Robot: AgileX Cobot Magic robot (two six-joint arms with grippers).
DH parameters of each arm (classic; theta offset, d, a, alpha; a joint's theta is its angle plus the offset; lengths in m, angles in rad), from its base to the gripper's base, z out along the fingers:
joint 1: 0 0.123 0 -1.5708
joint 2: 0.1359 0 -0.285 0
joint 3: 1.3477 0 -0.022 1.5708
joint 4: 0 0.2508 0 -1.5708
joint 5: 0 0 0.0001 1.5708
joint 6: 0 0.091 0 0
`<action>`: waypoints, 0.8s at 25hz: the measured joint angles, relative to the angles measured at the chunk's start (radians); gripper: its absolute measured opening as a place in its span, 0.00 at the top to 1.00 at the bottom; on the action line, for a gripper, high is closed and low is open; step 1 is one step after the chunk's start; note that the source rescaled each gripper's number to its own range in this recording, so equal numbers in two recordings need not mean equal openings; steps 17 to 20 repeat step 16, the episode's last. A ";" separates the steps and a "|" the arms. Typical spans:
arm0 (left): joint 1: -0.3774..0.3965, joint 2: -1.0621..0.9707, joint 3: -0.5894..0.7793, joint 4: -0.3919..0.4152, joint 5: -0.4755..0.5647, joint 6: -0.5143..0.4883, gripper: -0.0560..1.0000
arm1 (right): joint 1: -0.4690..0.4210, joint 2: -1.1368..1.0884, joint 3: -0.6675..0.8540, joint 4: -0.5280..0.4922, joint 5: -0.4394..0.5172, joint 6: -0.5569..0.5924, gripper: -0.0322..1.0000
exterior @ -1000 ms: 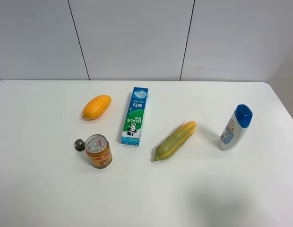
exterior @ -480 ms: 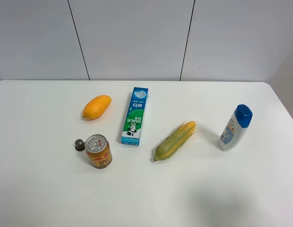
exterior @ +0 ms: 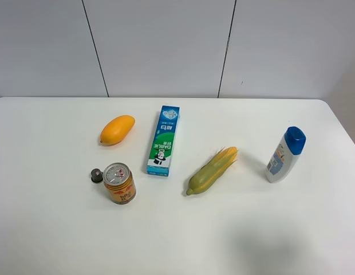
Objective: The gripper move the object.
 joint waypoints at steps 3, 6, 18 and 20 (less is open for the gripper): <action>0.000 0.000 0.000 0.000 0.000 0.000 0.00 | 0.000 0.000 0.000 0.000 0.000 0.000 0.00; 0.000 0.000 0.000 0.000 0.000 0.000 0.00 | 0.000 0.000 0.000 0.000 0.000 0.000 0.00; 0.000 0.000 0.000 0.000 0.000 0.000 0.00 | 0.000 0.000 0.000 0.000 0.000 0.000 0.00; 0.000 0.000 0.000 0.000 0.000 0.000 0.00 | 0.000 0.000 0.000 0.000 0.000 0.000 0.00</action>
